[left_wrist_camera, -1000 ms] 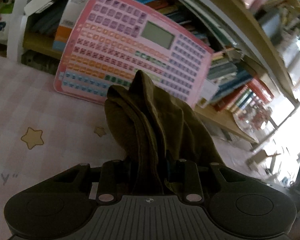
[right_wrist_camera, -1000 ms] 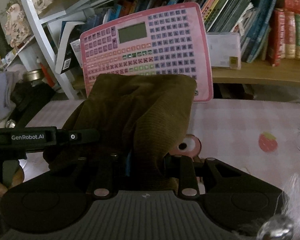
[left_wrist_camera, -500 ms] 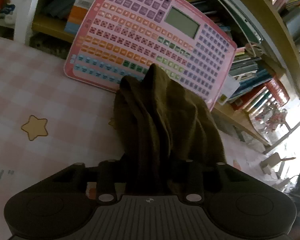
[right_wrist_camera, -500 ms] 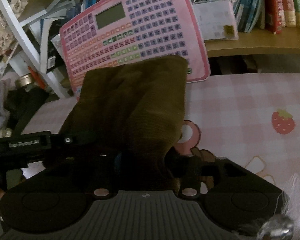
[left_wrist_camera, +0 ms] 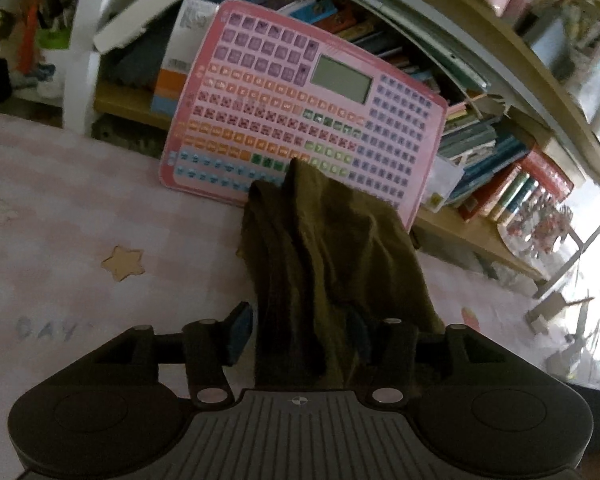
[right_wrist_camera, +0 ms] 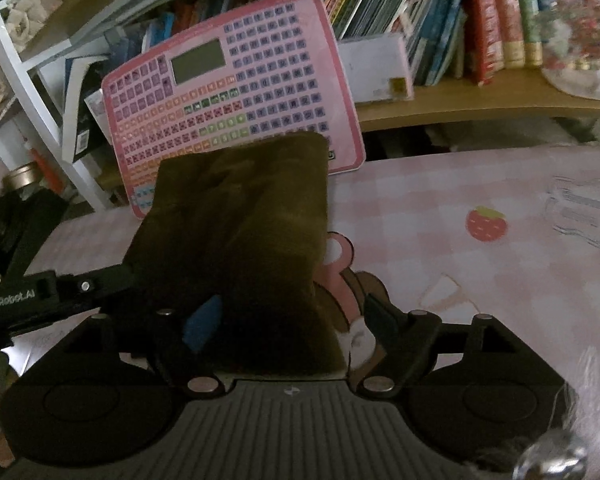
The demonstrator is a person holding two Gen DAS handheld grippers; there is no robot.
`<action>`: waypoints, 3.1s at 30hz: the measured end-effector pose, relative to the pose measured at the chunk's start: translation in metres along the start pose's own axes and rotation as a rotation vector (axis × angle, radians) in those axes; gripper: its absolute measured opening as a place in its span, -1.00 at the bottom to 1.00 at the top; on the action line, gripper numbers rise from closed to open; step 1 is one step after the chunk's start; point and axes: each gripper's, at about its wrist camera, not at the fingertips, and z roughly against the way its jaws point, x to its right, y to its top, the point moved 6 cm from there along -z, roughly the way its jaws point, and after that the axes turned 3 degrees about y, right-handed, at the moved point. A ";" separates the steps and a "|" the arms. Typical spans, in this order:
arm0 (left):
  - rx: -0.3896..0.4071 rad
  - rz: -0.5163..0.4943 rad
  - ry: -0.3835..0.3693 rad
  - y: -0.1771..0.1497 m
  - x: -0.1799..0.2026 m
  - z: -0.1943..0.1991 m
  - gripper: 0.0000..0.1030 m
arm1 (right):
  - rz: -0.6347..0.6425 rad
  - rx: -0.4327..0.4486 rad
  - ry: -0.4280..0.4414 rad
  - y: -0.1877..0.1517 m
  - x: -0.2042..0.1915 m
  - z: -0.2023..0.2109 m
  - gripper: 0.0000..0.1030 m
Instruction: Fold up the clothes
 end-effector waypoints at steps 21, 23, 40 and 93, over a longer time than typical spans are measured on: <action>0.050 -0.200 0.157 -0.083 0.004 0.094 0.73 | 0.127 0.051 -0.227 -0.101 -0.051 0.086 0.83; 0.052 -0.210 0.157 -0.086 0.005 0.100 0.75 | 0.131 0.056 -0.236 -0.105 -0.055 0.091 0.85; 0.059 -0.240 0.188 -0.097 0.003 0.120 0.96 | 0.151 0.078 -0.251 -0.118 -0.072 0.111 0.88; 0.026 -0.250 0.180 -0.099 -0.003 0.115 0.99 | 0.150 0.078 -0.295 -0.122 -0.077 0.112 0.88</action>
